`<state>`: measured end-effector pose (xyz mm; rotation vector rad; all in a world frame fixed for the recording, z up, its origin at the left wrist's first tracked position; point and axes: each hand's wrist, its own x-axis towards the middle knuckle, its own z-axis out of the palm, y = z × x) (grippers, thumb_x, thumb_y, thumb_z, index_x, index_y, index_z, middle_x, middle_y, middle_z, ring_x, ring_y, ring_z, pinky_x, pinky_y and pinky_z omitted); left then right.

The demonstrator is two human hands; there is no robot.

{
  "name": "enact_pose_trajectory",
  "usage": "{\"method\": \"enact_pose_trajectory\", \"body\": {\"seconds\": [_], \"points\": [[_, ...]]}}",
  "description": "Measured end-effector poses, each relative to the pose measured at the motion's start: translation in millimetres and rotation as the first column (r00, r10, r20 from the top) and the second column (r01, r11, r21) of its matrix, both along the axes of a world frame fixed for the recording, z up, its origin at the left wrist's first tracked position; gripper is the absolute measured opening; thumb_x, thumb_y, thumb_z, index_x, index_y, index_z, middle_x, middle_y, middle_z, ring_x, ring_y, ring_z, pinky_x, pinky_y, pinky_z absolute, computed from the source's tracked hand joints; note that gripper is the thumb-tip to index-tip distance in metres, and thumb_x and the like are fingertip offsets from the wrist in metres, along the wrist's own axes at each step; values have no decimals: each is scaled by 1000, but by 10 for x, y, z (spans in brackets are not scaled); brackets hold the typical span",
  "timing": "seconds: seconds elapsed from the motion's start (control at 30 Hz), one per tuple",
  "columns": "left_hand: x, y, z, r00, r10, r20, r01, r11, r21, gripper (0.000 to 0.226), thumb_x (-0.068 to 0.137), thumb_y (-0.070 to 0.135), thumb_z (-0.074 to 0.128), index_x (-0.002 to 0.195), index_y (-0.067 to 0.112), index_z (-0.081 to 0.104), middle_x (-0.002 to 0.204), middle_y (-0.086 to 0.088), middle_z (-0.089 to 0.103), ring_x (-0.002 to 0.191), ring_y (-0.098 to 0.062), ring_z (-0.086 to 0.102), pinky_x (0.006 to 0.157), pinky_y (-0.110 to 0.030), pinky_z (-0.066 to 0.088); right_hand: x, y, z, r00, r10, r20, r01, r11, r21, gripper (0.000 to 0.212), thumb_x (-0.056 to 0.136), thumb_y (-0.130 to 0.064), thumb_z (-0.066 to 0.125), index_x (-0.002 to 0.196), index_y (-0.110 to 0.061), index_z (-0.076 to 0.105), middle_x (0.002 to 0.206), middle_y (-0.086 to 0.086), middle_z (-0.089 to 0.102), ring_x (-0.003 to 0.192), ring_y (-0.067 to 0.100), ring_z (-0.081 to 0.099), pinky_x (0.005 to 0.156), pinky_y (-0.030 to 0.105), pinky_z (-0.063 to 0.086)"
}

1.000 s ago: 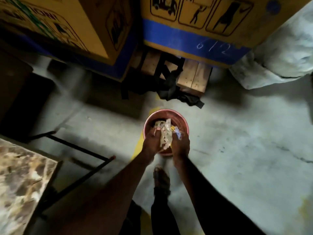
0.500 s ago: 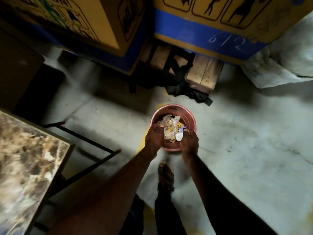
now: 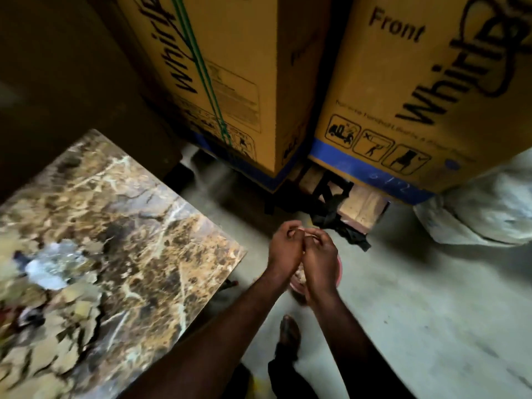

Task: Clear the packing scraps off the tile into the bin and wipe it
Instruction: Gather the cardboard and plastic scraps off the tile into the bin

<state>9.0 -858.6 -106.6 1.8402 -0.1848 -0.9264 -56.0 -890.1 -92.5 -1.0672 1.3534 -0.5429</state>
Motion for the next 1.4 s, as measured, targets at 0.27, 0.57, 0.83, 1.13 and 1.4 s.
{"method": "enact_pose_trajectory", "body": {"seconds": [0.27,0.57,0.83,1.13,1.4], "points": [[654,1273,1399,981,125,146,-109,987,-117,25,100,41,55,109,28,75,97,5,79,91,-15,75,89,-46,63,730,797,1213,917,379,124,-360,921,-151,24,95,-3,61,98,-23,74,97,10,79,92,31,76,80,39,61],[1182,3055,1762,898,411,155,-392,909,-143,18,101,29,61,109,23,76,96,2,80,90,-17,78,83,-40,62,1529,2145,1612,597,800,61,-779,596,-197,32,98,2,60,94,-28,73,88,10,77,79,34,78,77,53,65],[1505,4238,1506,825,515,233,-529,849,-6,23,97,13,62,101,32,74,83,15,73,72,-14,71,71,-37,57,2035,2972,1478,434,886,-164,-890,393,-230,31,92,-12,76,108,-38,68,96,-2,74,80,20,74,76,49,65],[2283,4589,1217,797,434,420,-523,843,121,46,92,-1,65,134,19,67,116,-6,72,90,-4,66,79,-21,49,2741,3091,1052,315,841,-441,-942,222,-250,65,87,-31,86,146,-30,57,133,7,62,124,25,60,88,31,46],[2793,4408,940,898,145,415,-274,924,268,80,89,-8,63,163,13,41,162,-15,47,147,-32,47,121,-39,38,3181,3072,798,126,815,-566,-992,91,-90,74,85,-39,85,149,-35,49,132,9,53,124,35,60,88,38,46]]}}
